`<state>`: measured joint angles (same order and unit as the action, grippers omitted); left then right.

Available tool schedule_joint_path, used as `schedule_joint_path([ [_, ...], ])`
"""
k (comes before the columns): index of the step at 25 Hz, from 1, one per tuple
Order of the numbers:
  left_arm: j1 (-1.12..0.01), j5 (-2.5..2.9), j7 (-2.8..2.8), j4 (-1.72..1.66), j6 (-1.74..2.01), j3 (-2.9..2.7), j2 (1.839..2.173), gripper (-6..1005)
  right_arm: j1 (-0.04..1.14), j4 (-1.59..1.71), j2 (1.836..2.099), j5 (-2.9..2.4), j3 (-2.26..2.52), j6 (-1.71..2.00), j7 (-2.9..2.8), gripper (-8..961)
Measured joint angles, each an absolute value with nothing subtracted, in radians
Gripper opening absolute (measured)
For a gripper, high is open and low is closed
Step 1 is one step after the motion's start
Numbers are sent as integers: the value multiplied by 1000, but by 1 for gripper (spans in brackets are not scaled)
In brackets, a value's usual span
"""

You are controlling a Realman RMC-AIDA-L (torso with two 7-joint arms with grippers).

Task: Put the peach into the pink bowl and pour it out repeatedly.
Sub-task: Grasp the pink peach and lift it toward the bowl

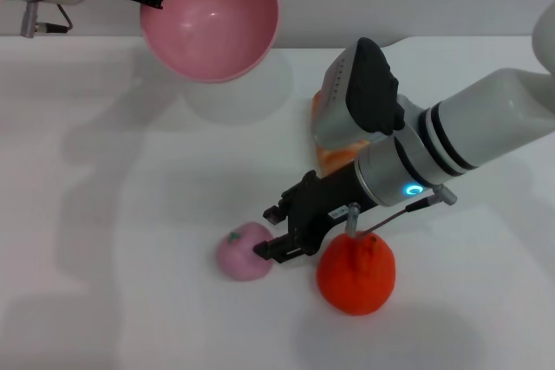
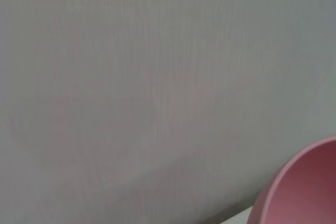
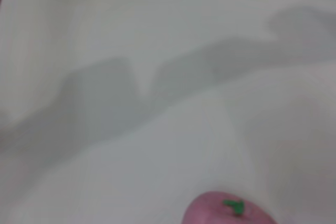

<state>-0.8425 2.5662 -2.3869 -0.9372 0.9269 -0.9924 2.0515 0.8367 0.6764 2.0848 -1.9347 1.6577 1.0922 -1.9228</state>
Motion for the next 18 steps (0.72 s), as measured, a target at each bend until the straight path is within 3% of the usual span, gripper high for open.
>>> schedule_joint_path([
  [18, -834, 2561, -2390, -937, 921, -1011, 2053, 33, 868, 644, 2089, -1814, 1813, 1013, -1939, 545],
])
